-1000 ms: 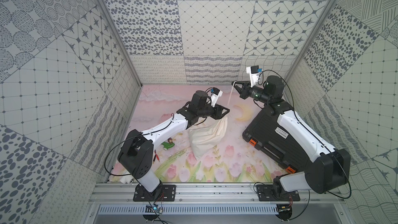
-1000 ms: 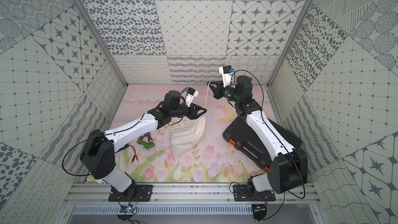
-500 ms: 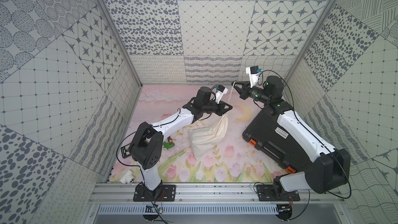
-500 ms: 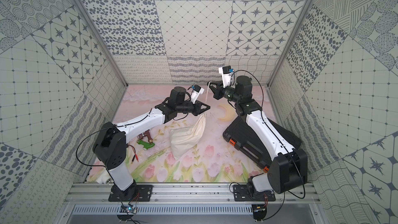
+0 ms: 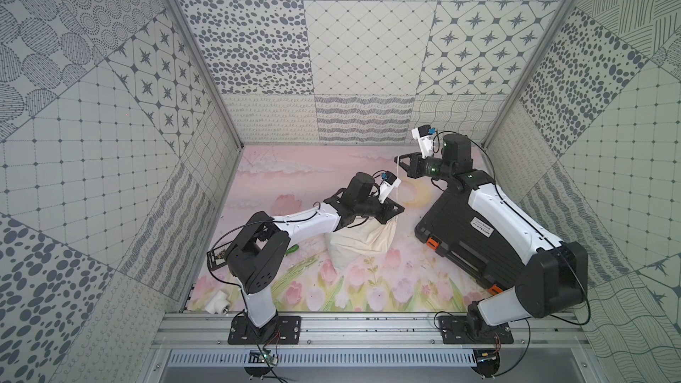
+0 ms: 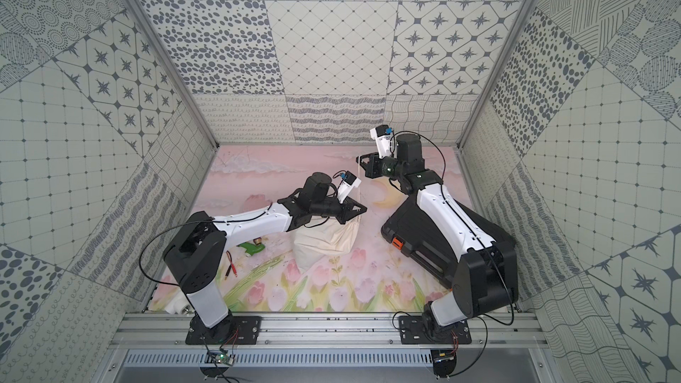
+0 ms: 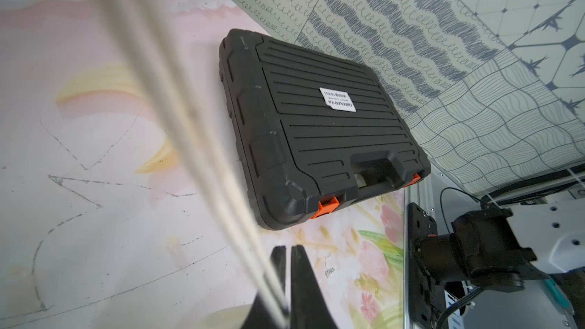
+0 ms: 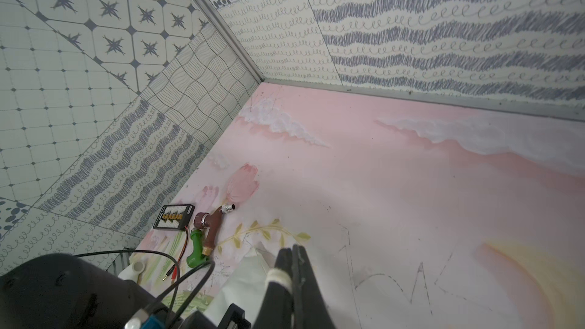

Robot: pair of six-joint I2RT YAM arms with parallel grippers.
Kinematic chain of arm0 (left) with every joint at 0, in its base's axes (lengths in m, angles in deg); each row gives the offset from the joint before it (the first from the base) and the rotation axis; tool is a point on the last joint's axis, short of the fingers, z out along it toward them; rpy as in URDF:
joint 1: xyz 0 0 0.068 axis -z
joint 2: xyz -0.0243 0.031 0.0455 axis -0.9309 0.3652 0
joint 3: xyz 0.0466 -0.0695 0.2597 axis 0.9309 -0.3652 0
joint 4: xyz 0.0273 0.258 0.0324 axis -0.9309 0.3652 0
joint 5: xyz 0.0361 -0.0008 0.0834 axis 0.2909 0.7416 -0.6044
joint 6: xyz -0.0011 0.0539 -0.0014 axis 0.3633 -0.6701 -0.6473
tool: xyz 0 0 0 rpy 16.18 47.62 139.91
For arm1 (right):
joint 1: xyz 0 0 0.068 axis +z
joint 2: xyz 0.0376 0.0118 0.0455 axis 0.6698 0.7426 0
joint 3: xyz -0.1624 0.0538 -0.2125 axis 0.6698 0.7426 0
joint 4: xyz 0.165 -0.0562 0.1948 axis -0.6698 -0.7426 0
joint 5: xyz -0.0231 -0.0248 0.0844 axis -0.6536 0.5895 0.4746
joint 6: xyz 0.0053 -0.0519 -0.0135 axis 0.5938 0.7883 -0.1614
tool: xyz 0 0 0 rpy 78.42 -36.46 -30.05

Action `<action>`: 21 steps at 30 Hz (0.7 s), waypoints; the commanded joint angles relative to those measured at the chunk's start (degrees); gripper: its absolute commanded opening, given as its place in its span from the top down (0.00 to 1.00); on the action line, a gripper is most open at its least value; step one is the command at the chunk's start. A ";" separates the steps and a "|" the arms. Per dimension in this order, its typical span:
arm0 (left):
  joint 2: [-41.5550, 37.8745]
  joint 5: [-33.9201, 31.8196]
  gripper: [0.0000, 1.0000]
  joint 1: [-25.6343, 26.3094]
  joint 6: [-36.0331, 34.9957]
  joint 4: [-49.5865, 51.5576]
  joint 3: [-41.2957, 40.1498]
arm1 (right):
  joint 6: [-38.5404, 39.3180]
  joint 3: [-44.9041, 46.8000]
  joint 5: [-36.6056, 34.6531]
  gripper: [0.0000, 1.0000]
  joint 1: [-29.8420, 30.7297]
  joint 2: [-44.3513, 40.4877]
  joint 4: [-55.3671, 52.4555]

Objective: Close the soil bag
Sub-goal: Frap the soil bag at the center of the board.

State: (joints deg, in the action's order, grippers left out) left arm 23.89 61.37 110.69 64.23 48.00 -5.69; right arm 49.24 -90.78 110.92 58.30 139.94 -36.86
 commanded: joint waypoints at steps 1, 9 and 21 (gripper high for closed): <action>2.71 0.40 0.91 4.32 -2.57 18.98 -4.06 | -1.99 -8.10 -5.32 1.00 -2.25 -0.89 19.28; 4.21 -2.51 0.87 6.25 -4.46 25.90 -3.55 | -2.75 -9.70 -7.05 1.00 -5.03 0.09 19.69; 6.43 -7.06 0.93 10.45 -6.80 42.50 -2.33 | -4.40 -15.31 -7.20 1.00 -9.11 4.76 19.72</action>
State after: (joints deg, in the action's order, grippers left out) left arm 28.09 44.87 116.90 60.60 46.62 -5.83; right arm 47.12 -96.00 109.65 53.34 146.37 -49.32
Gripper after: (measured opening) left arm 0.099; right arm 0.047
